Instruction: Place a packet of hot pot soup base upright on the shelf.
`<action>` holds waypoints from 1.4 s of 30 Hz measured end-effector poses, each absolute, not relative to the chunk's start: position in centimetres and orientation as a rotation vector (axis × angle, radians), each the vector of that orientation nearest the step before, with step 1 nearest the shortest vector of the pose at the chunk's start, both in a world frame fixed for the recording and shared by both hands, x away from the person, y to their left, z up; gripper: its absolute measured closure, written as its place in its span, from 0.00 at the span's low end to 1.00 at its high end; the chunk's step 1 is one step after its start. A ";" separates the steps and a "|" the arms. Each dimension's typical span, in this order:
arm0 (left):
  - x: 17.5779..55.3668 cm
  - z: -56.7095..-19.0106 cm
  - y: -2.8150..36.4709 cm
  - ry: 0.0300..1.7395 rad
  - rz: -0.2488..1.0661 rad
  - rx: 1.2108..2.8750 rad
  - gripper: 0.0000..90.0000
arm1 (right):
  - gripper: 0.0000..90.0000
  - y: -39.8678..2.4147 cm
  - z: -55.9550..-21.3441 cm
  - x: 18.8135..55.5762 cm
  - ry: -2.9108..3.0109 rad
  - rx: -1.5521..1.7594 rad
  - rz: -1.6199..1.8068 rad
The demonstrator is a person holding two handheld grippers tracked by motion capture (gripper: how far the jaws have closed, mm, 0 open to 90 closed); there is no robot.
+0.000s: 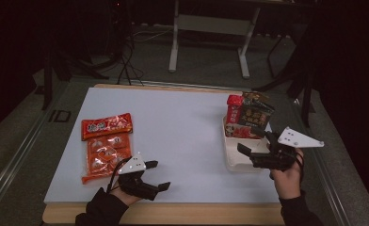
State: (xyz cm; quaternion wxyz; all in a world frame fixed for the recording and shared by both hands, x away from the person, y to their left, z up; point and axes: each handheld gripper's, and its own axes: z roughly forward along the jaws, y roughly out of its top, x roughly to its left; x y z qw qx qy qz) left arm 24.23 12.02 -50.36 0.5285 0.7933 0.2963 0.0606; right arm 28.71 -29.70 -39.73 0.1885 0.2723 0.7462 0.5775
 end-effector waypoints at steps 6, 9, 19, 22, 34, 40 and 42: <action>24.2 -49.5 12.7 0.706 0.152 1.904 0.12 | 0.18 -29.0 -40.4 27.3 2.154 0.744 1.618; 24.3 -49.1 13.3 0.712 0.163 1.908 0.12 | 0.15 -28.8 -40.6 26.5 2.156 0.734 1.603; 24.6 -47.3 16.6 0.763 0.247 1.884 0.17 | 0.12 -28.9 -40.6 24.9 2.121 0.731 1.633; 24.9 -47.0 17.8 0.789 0.266 1.875 0.18 | 0.12 -28.9 -40.7 24.7 2.125 0.728 1.629; 26.4 -46.0 23.0 0.928 0.409 1.810 0.37 | 0.12 -28.4 -41.5 24.6 2.141 0.726 1.633; 27.3 -46.3 25.3 1.026 0.480 1.803 0.53 | 0.12 -28.4 -41.5 24.6 2.141 0.725 1.638; 27.6 -46.6 25.8 1.067 0.508 1.813 0.57 | 0.12 -28.4 -41.5 24.7 2.144 0.718 1.636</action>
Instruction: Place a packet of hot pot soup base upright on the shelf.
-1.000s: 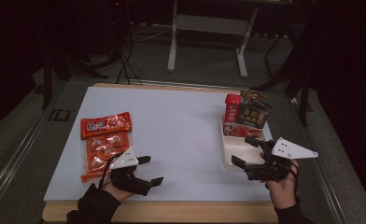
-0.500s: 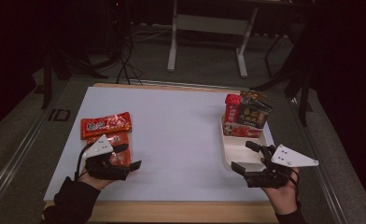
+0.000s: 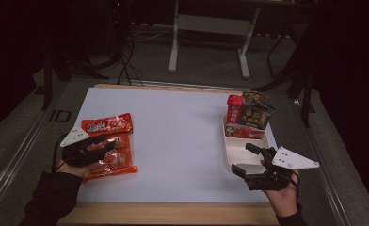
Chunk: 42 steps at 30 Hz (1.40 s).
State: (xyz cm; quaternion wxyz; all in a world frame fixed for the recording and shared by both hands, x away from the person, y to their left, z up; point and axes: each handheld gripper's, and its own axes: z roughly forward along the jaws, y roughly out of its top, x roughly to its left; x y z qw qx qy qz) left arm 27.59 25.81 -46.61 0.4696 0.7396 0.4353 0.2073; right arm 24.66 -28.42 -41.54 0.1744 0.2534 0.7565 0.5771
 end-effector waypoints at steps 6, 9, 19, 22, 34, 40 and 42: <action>28.5 -47.8 28.2 1.175 0.555 1.798 0.79 | 0.12 -28.6 -41.7 24.8 2.159 0.712 1.648; 28.9 -48.2 29.0 1.218 0.563 1.791 0.89 | 0.12 -28.5 -41.8 24.7 2.163 0.705 1.651; 30.7 -50.7 30.7 1.344 0.575 1.820 1.00 | 0.14 -28.6 -41.8 24.9 2.169 0.706 1.652; 31.4 -51.7 31.3 1.387 0.595 1.833 1.00 | 0.14 -28.7 -41.9 25.0 2.169 0.714 1.674; 32.3 -54.6 33.0 1.518 0.574 1.828 1.00 | 0.14 -28.4 -42.1 24.9 2.183 0.697 1.641; 32.5 -54.5 31.3 1.462 0.622 1.930 1.00 | 0.14 -28.0 -42.2 25.0 2.200 0.693 1.638; 32.7 -54.6 30.9 1.452 0.612 1.929 1.00 | 0.14 -27.9 -42.2 24.9 2.204 0.684 1.633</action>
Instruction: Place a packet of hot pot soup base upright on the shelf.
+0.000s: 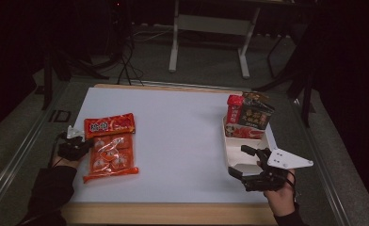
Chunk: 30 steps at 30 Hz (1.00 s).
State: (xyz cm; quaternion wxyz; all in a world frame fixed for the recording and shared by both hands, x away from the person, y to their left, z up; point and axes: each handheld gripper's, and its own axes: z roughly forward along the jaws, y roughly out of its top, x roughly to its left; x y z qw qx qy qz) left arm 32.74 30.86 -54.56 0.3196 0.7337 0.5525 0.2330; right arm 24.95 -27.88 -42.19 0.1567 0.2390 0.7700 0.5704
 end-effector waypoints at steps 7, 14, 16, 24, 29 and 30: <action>33.3 -54.4 29.1 1.404 0.586 1.964 1.00 | 0.14 -28.1 -42.2 25.0 2.204 0.695 1.648; 33.8 -54.3 26.6 1.324 0.535 2.009 1.00 | 0.14 -28.0 -42.2 25.0 2.211 0.685 1.645; 33.9 -54.2 25.8 1.299 0.528 2.029 1.00 | 0.14 -28.0 -42.2 25.0 2.212 0.684 1.647; 34.3 -54.2 22.9 1.213 0.482 2.072 1.00 | 0.14 -28.0 -42.1 24.9 2.211 0.681 1.653; 34.5 -54.2 21.2 1.147 0.450 2.095 1.00 | 0.14 -27.9 -42.1 24.9 2.213 0.673 1.650; 34.5 -54.2 20.9 1.137 0.449 2.099 1.00 | 0.14 -27.9 -42.1 24.8 2.212 0.672 1.651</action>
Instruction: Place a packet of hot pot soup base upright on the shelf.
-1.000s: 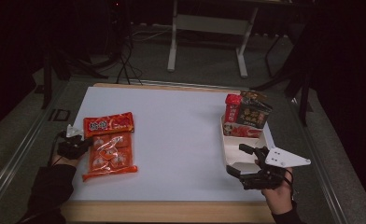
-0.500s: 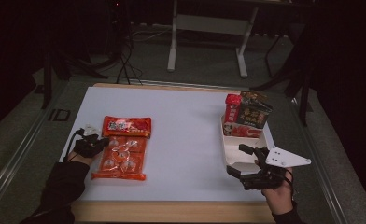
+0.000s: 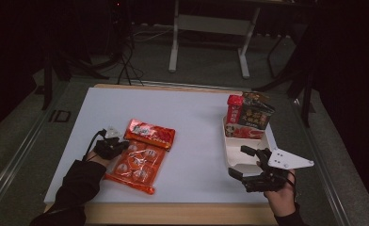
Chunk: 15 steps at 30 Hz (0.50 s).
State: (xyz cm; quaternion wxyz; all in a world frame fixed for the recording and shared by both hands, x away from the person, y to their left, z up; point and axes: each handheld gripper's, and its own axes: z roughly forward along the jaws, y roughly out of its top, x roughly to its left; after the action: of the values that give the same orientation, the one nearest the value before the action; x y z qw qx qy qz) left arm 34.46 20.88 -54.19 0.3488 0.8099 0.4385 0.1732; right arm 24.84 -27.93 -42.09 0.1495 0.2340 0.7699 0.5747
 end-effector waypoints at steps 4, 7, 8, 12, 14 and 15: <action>34.5 -54.2 20.8 1.116 0.450 2.105 1.00 | 0.14 -28.0 -42.1 24.8 2.213 0.672 1.649; 34.4 -54.1 21.1 1.103 0.464 2.098 1.00 | 0.14 -28.0 -42.0 24.8 2.210 0.670 1.654; 34.3 -54.0 21.1 1.078 0.465 2.114 1.00 | 0.14 -28.1 -42.0 24.8 2.210 0.672 1.655; 33.6 -53.2 22.0 1.077 0.441 2.111 1.00 | 0.14 -28.2 -41.9 24.7 2.204 0.667 1.655; 33.4 -52.9 22.2 1.079 0.441 2.118 1.00 | 0.14 -28.2 -41.9 24.7 2.203 0.672 1.655; 33.0 -52.7 22.4 1.062 0.426 2.127 1.00 | 0.14 -28.2 -41.9 24.7 2.203 0.672 1.656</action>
State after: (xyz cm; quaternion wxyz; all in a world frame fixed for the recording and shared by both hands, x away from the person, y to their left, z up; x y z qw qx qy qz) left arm 33.05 22.37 -52.75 0.3552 0.8232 0.4110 0.1650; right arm 24.70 -28.22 -41.93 0.1516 0.2342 0.7676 0.5770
